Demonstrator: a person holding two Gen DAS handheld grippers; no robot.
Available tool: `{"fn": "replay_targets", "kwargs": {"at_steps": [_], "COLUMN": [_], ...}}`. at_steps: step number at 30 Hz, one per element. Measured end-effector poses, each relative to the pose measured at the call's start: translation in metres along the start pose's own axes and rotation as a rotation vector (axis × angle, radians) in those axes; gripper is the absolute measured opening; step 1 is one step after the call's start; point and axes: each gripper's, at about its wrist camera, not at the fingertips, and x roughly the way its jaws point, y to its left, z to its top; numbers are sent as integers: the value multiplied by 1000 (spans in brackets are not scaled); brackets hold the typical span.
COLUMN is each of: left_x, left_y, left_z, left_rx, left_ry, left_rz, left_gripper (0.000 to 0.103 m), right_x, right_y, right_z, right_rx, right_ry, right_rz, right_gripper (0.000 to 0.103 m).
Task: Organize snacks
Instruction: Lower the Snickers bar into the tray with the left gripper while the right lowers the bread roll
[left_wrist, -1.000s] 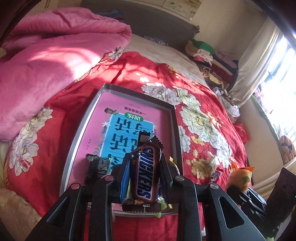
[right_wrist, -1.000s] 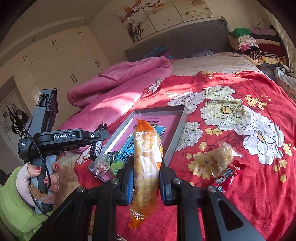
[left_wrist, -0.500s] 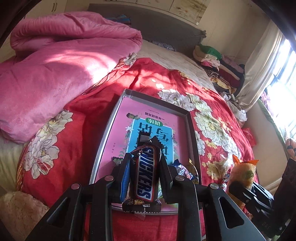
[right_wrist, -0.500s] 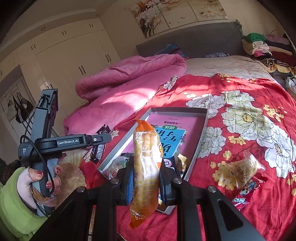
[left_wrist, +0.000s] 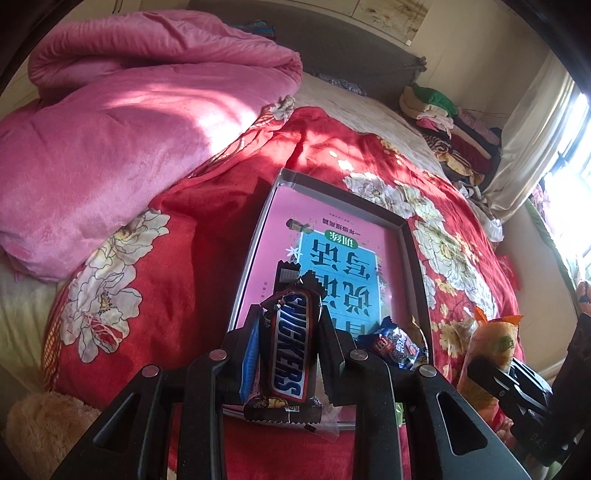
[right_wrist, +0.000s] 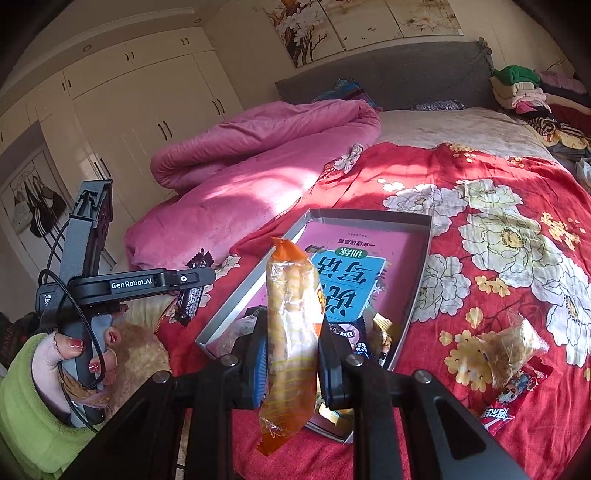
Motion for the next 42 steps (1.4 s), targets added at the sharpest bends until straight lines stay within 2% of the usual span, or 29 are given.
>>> {"fn": "replay_targets", "kwargs": {"at_steps": [14, 23, 30, 42], "left_x": [35, 42, 41, 36], "left_y": [6, 5, 4, 3], "left_z": [-9, -10, -8, -7], "left_rx": [14, 17, 19, 22], "left_ry": [114, 127, 113, 92], "left_rz": [56, 65, 59, 52], "left_gripper": [29, 29, 29, 30], "right_x": [43, 48, 40, 24], "right_y": [-6, -16, -21, -31], "right_z": [-12, -19, -18, -22], "right_rx": [-6, 9, 22, 56], "right_ry": [113, 132, 114, 108], "right_rz": [-46, -56, -73, -103], "right_gripper": [23, 23, 40, 46]}}
